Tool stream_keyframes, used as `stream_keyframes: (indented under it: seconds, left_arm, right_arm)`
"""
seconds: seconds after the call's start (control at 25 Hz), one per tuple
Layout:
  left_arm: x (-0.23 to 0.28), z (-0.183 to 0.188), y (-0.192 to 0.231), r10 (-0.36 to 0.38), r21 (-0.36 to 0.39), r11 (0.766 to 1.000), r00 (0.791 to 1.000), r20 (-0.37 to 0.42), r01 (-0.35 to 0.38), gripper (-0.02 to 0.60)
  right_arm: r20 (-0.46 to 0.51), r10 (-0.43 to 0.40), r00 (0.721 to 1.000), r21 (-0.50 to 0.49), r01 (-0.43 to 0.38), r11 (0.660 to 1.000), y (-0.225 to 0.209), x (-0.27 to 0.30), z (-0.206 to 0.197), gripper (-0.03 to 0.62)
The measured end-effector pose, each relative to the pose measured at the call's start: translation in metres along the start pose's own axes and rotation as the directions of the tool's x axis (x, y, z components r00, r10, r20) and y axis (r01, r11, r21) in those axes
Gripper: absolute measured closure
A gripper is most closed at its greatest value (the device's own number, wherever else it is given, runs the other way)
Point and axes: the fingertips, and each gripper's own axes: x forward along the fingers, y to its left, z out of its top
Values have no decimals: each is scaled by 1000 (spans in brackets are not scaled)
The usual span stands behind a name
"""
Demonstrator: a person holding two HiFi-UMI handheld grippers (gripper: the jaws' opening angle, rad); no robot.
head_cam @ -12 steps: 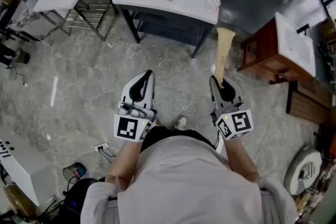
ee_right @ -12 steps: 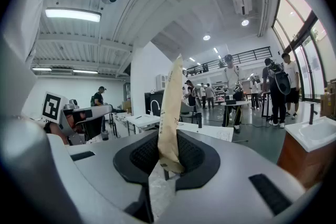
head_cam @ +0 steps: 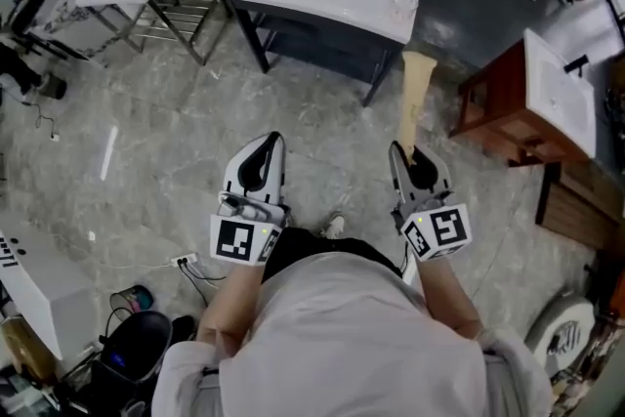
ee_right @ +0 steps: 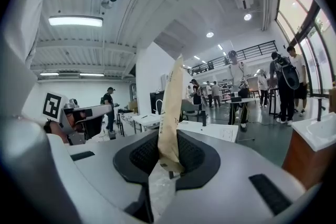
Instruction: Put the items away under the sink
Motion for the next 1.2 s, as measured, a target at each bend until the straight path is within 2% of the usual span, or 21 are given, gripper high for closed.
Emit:
stream_keyframes:
  seconds: [0.12, 0.28, 0.44, 0.6, 0.88, 1.2]
  left_arm:
    - [3, 3, -8, 18, 21, 1000, 1000, 20, -18, 578]
    - [-2, -2, -13, 34, 12, 999, 999, -4, -34, 578]
    - [-4, 4, -1, 55, 39, 998, 998, 17, -55, 578]
    - [1, 3, 15, 64, 34, 997, 998, 20, -65, 578]
    - [40, -3, 55, 36, 7, 999, 999, 32, -36, 578]
    - [92, -10, 130, 13, -13, 1000, 1000, 9, -13, 578]
  right_arm:
    - [22, 14, 1000, -55, -13, 998, -5, -5, 4, 510]
    - [37, 33, 999, -53, -31, 998, -6, -5, 6, 510]
    - [42, 53, 998, -66, -50, 997, -2, 2, 9, 510]
    - [41, 46, 998, -61, -43, 997, -3, 13, 10, 510]
    - [52, 20, 998, -68, -16, 998, -10, 57, 26, 510]
    - [44, -5, 999, -58, 7, 998, -13, 138, 35, 510]
